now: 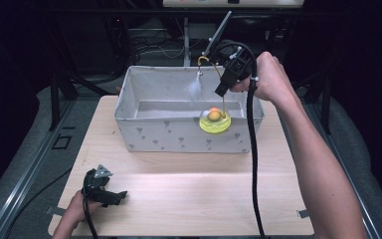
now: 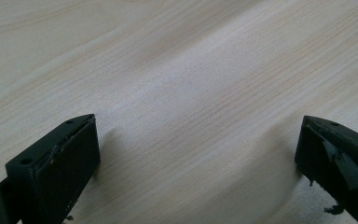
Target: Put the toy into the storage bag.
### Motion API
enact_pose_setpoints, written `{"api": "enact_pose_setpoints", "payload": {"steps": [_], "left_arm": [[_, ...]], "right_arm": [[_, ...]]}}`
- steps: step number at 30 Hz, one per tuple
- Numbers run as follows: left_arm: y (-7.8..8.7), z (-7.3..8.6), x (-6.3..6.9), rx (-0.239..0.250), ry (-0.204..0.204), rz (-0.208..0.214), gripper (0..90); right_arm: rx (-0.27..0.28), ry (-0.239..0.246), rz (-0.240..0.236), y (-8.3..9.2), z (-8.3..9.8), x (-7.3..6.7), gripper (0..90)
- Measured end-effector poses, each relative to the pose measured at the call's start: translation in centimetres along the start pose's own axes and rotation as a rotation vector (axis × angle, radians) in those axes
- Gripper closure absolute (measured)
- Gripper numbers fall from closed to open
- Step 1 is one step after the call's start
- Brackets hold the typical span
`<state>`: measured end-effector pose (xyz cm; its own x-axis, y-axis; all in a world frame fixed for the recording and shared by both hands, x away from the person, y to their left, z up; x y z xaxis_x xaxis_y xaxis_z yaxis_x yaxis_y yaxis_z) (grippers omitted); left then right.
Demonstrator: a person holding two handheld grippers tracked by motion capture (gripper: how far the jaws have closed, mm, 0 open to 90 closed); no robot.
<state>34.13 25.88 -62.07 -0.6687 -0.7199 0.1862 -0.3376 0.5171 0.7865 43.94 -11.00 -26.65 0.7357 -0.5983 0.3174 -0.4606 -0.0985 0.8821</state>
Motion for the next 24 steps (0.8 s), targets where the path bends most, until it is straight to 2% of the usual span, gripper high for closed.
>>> {"api": "enact_pose_setpoints", "payload": {"steps": [24], "left_arm": [[0.0, 0.0, 0.0, -0.001, -0.001, 0.000, 0.0]], "right_arm": [[0.027, -0.123, 0.074, 0.2, -0.7, 3.9, 87.9]]}}
Point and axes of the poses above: each handheld gripper's, and its own axes: y roughly backward along the jaws, z roughly out of its underside, x roughly to its right, the point moved 5 cm from there along -y, roughly forward along the jaws, and after that the axes turned 13 degrees about z, right-handed, at the moved point
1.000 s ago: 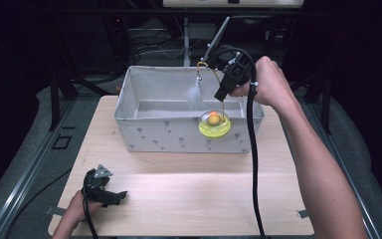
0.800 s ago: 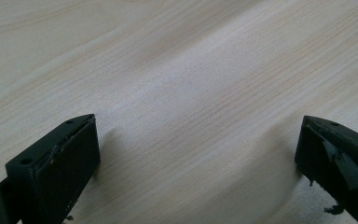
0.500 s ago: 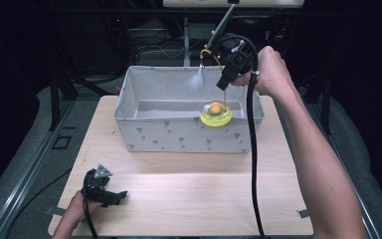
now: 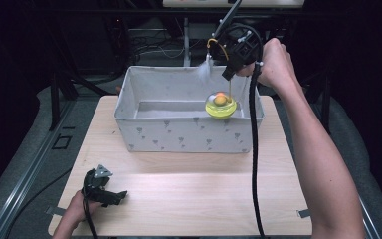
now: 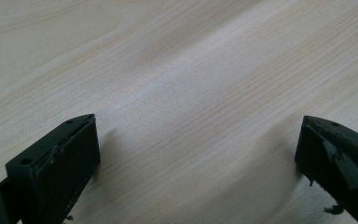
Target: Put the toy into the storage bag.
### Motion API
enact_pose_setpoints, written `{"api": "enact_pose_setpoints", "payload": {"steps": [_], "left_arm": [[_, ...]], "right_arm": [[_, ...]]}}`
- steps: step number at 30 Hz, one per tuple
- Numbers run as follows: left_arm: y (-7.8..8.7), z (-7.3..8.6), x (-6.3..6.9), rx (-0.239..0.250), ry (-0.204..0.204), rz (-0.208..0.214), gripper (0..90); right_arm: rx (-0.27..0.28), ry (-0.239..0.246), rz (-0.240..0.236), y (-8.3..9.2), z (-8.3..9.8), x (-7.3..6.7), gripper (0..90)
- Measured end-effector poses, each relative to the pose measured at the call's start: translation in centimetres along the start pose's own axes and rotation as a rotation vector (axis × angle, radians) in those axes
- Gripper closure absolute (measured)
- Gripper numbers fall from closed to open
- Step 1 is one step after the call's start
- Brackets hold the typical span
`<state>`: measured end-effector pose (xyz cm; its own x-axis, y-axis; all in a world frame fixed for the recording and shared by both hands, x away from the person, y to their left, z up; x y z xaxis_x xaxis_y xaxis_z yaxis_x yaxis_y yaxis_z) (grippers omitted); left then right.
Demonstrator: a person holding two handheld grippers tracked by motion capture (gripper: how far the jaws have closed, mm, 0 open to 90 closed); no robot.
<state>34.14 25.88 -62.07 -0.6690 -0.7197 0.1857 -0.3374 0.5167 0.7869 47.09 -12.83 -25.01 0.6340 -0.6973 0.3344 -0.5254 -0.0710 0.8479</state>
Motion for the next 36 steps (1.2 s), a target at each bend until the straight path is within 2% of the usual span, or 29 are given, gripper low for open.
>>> {"api": "enact_pose_setpoints", "payload": {"steps": [20, 36], "left_arm": [[0.0, 0.0, 0.0, 0.001, 0.000, -0.002, 0.0], [0.0, 0.0, 0.0, 0.000, 0.000, -0.001, 0.0]], "right_arm": [[-0.001, -0.086, 0.048, -1.7, -1.0, 2.2, 87.9], [-0.020, -0.150, 0.053, -4.0, -0.2, 4.0, 87.9]]}}
Point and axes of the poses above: each handheld gripper's, and its own axes: y roughly backward along the jaws, z roughly out of its underside, x roughly to its right, the point moved 5 cm from there along -y, roughly forward along the jaws, and after that the axes turned 13 degrees about z, right-handed, at the moved point
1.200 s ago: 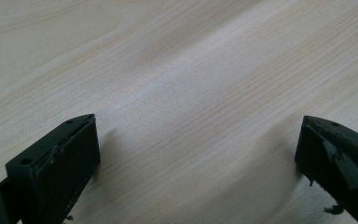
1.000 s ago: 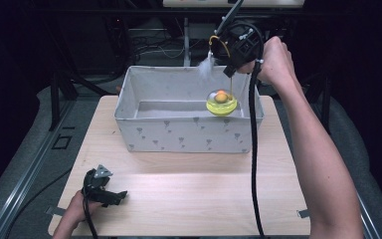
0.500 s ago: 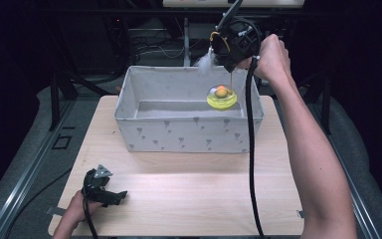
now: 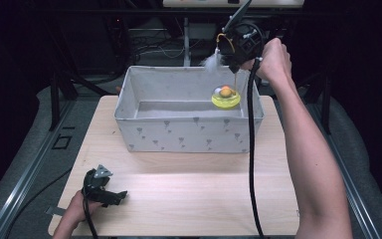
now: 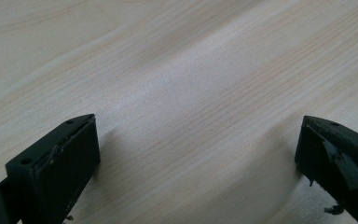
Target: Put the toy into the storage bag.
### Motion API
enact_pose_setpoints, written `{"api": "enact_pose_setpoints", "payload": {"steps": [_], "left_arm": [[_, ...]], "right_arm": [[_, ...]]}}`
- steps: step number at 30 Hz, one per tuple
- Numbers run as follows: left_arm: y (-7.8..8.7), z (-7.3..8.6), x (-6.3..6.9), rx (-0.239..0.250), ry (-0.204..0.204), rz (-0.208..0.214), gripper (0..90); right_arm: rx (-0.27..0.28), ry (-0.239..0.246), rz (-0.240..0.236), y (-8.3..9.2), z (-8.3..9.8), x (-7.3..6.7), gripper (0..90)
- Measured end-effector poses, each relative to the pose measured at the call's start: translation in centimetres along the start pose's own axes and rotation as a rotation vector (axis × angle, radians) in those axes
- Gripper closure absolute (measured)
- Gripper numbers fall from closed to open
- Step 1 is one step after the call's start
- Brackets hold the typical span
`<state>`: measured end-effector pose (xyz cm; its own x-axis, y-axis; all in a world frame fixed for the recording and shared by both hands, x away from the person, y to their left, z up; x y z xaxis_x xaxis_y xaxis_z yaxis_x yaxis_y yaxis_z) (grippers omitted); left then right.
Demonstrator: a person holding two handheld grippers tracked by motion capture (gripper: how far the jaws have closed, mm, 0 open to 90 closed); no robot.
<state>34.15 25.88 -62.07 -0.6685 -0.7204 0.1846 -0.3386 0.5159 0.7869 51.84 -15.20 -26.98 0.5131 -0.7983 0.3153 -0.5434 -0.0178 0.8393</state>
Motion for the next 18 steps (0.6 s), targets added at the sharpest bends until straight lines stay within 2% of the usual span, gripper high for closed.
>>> {"api": "enact_pose_setpoints", "payload": {"steps": [18], "left_arm": [[0.0, 0.0, 0.0, 0.004, 0.000, 0.000, 0.0]], "right_arm": [[-0.024, -0.046, 0.008, -2.5, 1.0, 1.5, 87.9]]}}
Point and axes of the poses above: each handheld gripper's, and its own axes: y roughly backward along the jaws, z roughly out of its underside, x roughly to its right, the point moved 5 cm from there along -y, roughly forward along the jaws, and after that the axes turned 13 degrees about z, right-handed, at the moved point
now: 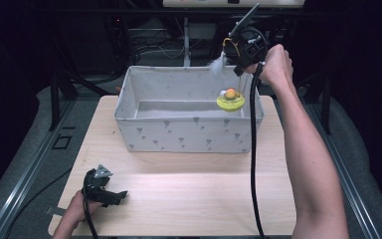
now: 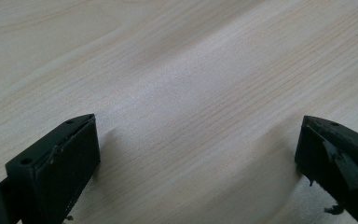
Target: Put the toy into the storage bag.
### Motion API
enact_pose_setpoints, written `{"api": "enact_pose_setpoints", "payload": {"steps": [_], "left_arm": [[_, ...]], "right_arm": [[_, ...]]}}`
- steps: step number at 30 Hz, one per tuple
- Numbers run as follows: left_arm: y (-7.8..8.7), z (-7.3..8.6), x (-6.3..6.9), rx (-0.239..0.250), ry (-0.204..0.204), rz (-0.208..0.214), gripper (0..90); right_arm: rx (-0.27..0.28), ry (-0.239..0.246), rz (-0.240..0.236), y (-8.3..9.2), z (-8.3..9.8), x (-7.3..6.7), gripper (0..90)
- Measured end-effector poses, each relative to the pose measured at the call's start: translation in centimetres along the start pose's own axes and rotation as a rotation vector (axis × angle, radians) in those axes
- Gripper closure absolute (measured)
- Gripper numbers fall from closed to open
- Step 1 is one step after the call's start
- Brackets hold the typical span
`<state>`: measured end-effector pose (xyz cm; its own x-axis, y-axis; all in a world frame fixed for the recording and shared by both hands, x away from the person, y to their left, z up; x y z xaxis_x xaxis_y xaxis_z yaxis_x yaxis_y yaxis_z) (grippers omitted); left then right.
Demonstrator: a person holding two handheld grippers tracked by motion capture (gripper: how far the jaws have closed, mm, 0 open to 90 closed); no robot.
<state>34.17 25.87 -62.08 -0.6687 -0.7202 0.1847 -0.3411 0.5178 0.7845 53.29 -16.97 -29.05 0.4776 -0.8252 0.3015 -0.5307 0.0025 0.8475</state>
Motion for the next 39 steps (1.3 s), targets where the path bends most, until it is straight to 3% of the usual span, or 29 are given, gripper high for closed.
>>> {"api": "enact_pose_setpoints", "payload": {"steps": [23, 39], "left_arm": [[0.0, 0.0, 0.0, 0.000, 0.001, 0.000, 0.0], [0.0, 0.0, 0.0, 0.001, 0.001, -0.001, 0.0]], "right_arm": [[-0.043, -0.014, -0.019, -3.5, 2.0, 0.3, 87.9], [-0.114, -0.017, -0.051, -7.1, 5.3, 0.2, 87.9]]}}
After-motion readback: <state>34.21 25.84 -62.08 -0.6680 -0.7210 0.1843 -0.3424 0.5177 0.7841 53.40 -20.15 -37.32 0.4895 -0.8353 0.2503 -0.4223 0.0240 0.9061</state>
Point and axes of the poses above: each handheld gripper's, and its own axes: y roughly backward along the jaws, z roughly out of its underside, x roughly to its right, the point moved 5 cm from there along -y, roughly forward along the jaws, and after that the axes turned 13 degrees about z, right-handed, at the moved point
